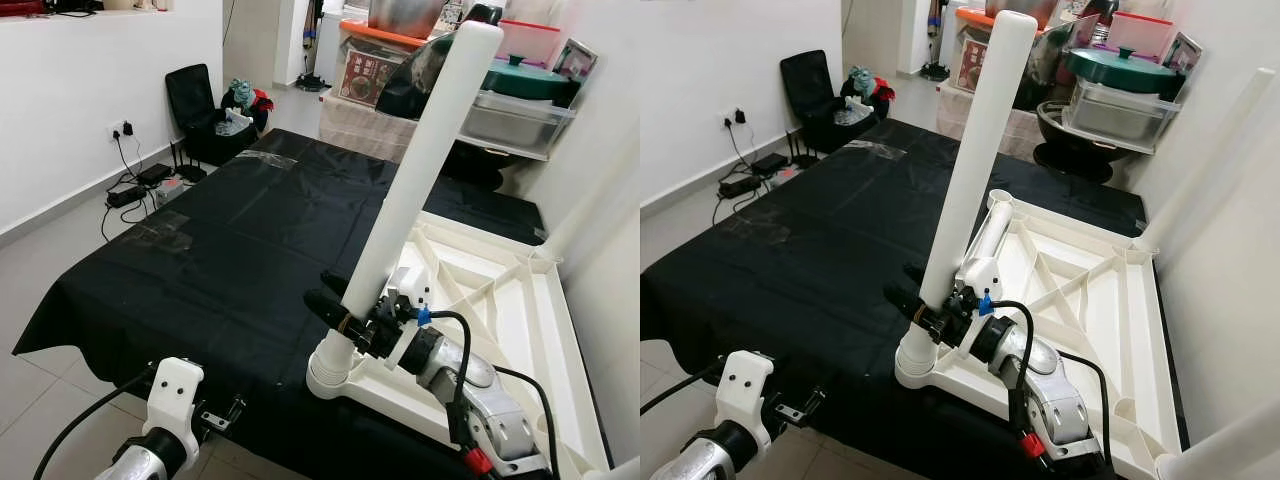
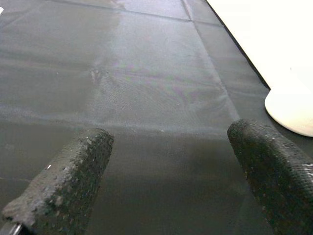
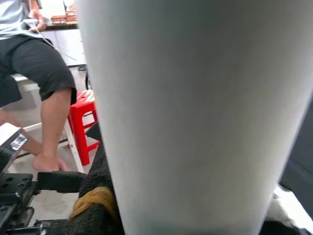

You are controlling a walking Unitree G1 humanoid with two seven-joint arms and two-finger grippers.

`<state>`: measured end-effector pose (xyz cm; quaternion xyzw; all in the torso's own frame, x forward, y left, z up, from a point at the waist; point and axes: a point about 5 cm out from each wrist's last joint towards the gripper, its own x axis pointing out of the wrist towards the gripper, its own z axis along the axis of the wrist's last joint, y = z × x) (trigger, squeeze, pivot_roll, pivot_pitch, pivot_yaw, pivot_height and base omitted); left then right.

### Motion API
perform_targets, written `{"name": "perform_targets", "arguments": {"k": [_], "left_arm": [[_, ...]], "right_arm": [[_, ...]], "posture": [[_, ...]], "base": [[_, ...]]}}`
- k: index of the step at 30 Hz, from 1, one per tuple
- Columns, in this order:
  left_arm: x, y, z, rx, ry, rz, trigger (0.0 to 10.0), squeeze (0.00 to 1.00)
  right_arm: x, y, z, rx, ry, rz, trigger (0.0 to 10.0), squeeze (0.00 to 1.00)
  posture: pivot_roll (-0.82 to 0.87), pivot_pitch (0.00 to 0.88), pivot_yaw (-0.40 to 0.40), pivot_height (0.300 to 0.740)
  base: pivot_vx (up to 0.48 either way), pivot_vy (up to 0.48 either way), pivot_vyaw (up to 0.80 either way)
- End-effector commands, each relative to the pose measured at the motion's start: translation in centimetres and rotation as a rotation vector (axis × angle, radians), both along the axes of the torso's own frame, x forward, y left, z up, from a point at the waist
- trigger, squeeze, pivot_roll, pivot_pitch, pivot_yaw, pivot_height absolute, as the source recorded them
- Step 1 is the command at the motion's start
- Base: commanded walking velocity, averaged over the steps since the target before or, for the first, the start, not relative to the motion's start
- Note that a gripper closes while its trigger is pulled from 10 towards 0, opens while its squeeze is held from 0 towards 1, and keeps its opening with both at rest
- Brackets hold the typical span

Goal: Building children table

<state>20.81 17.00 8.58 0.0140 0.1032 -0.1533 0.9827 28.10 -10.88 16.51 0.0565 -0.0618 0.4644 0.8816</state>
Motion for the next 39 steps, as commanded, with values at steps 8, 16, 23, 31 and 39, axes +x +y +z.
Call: {"name": "perform_targets", "arguments": {"k": [8,16,23,31,39], "left_arm": [[-0.3,-0.2,-0.5,-0.003,0.015,-0.008,10.0,0.0],[-0.2,-0.2,-0.5,-0.002,0.015,-0.003,10.0,0.0],[-0.1,-0.1,-0.6,-0.001,0.015,-0.005,10.0,0.0],[0.1,-0.1,-0.6,-0.002,0.012,-0.002,10.0,0.0],[0.2,-0.1,-0.6,-0.003,0.01,0.0,10.0,0.0]], "right_arm": [[0.0,0.0,-1.2,0.024,0.056,-0.001,10.0,0.0],[1.2,-0.9,-2.1,-0.061,0.084,-0.247,10.0,0.0],[1.2,-2.2,-3.6,-0.079,0.181,-0.503,10.0,0.0],[1.6,-4.2,-3.8,-0.111,0.206,-0.801,10.0,0.0],[1.3,-4.8,-4.0,-0.165,0.219,-0.937,10.0,0.0]], "posture": [[0.14,0.0,-0.15,0.74],[0.14,0.0,-0.149,0.74],[0.13,0.0,-0.142,0.74],[0.13,0.0,-0.142,0.74],[0.12,0.0,-0.143,0.74]], "base": [[0.0,0.0,0.0],[0.0,0.0,0.0],[0.0,0.0,0.0],[0.0,0.0,0.0],[0.0,0.0,0.0]]}}
